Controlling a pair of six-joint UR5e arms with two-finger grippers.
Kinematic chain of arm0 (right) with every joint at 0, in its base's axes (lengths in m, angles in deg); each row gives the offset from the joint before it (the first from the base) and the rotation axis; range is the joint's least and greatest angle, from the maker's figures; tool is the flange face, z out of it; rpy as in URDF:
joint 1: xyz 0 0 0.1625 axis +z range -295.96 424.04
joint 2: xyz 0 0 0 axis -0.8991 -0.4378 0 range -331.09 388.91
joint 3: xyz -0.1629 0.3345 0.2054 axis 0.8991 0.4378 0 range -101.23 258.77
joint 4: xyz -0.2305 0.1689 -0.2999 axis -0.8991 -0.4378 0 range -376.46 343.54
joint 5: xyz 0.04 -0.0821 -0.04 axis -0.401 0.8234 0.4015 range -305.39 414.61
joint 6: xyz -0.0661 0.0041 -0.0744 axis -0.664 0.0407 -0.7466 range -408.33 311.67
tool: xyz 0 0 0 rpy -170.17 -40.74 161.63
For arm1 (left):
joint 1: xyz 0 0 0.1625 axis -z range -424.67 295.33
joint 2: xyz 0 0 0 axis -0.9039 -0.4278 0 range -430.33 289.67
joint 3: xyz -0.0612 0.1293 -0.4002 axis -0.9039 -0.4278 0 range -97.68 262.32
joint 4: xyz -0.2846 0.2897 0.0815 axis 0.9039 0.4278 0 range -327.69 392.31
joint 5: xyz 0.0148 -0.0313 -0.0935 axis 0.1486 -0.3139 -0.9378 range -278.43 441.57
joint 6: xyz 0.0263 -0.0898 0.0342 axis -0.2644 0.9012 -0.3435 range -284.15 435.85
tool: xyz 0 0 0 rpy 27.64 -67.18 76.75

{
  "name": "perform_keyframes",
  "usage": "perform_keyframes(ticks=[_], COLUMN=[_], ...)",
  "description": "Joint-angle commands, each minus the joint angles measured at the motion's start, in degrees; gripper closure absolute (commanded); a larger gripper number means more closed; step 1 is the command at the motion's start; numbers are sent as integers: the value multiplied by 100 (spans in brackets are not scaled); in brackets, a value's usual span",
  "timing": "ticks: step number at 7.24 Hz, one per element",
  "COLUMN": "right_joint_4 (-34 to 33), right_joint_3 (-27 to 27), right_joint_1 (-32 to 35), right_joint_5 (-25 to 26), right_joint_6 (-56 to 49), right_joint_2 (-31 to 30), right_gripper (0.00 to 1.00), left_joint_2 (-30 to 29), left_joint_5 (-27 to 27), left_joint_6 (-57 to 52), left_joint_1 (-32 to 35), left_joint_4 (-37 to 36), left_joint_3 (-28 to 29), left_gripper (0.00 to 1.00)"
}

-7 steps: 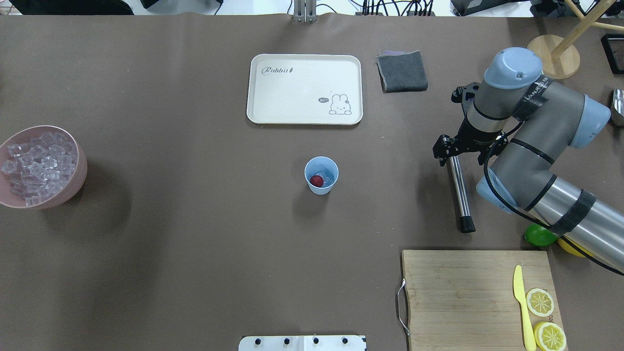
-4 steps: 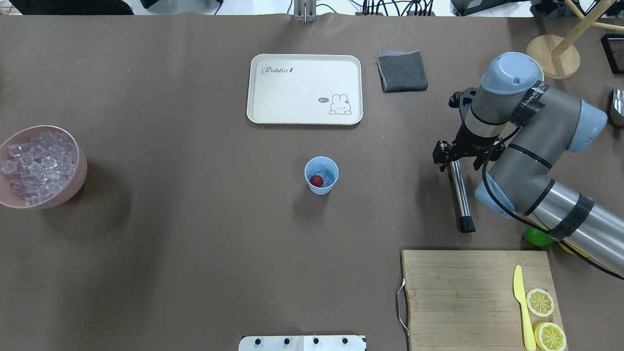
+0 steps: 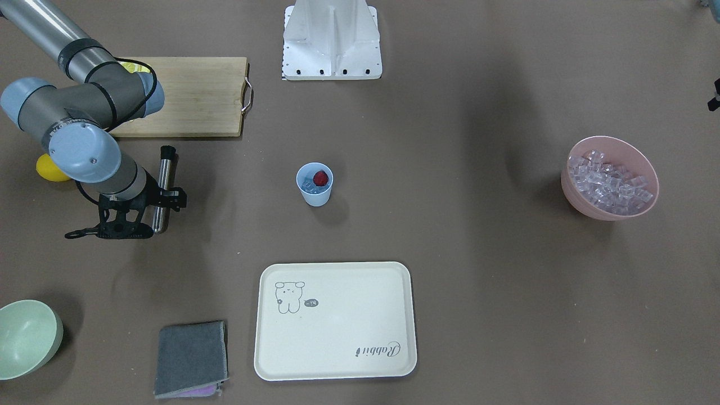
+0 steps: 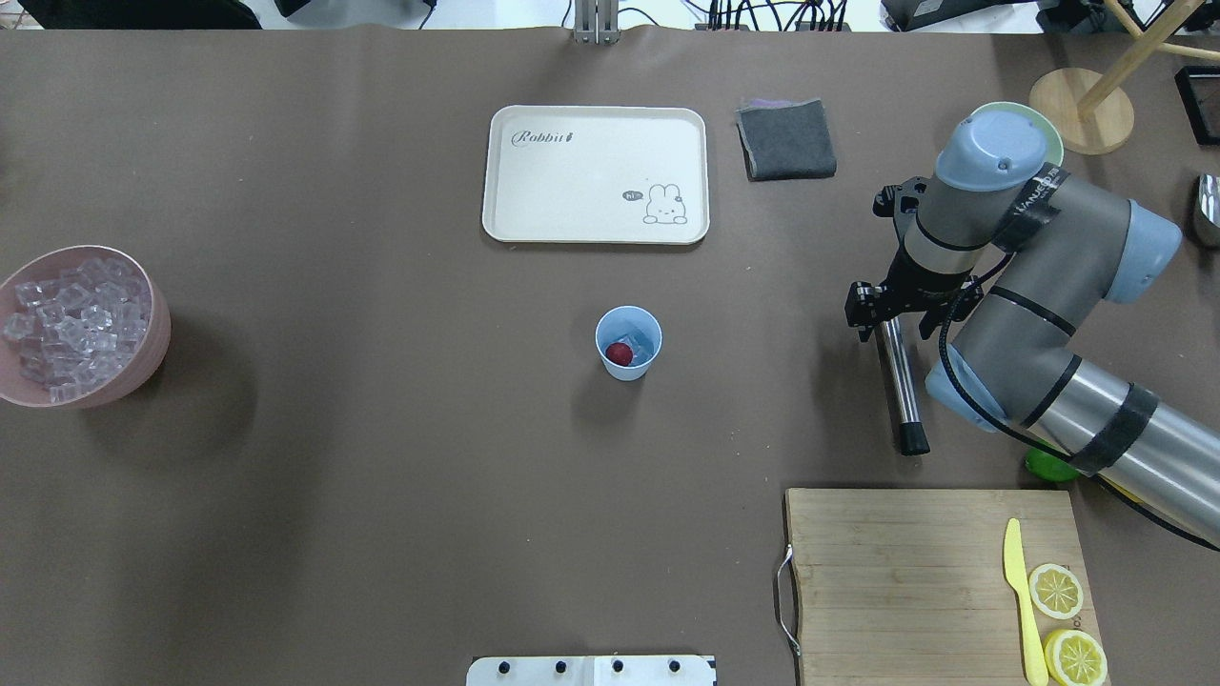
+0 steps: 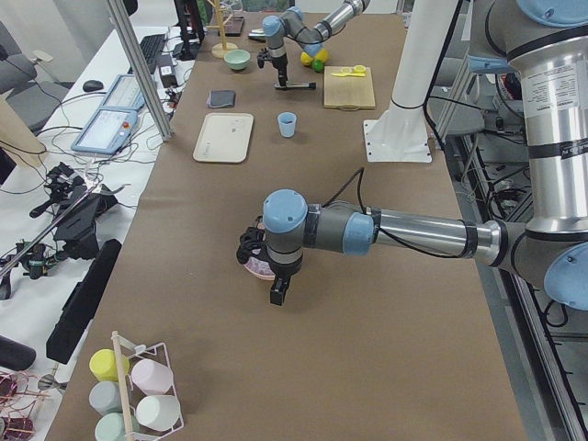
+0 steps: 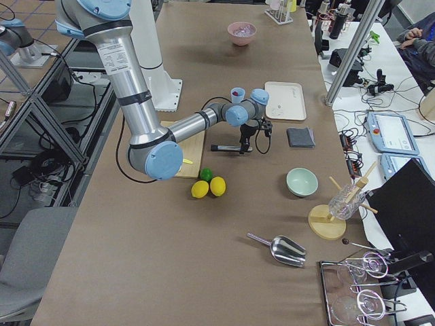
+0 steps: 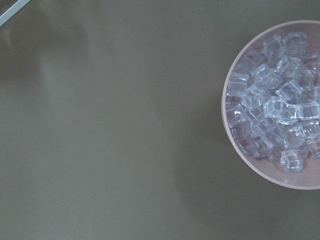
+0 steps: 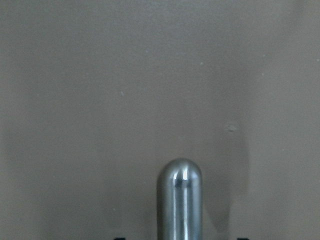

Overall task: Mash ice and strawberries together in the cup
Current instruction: 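Lift the metal rod and carry it with the right gripper over the cup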

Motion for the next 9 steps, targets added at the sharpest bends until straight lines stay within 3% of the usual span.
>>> perform_keyframes(ticks=[1,4,5,6,7,9], right_joint_4=[-2,7,-2,-2,-2,-2], right_joint_3=[-1,-10,-19,-80,-124,-186], right_joint_1=[-42,-59,-59,-59,-59,-68], right_joint_5=[16,7,7,-11,-19,-37], right_joint_6=[-1,-1,8,16,8,-45], right_joint_2=[-2,-63,-63,-63,-54,-54], right_gripper=[22,29,39,77,100,100], left_joint_2=[0,0,0,0,0,0], left_joint_5=[0,9,9,9,9,9], left_joint_6=[0,0,0,0,0,0], left_joint_1=[0,0,0,0,-9,0], left_joint_4=[0,0,0,0,0,0], left_joint_3=[-3,-12,-12,-3,-3,-3], left_gripper=[1,1,1,1,1,1])
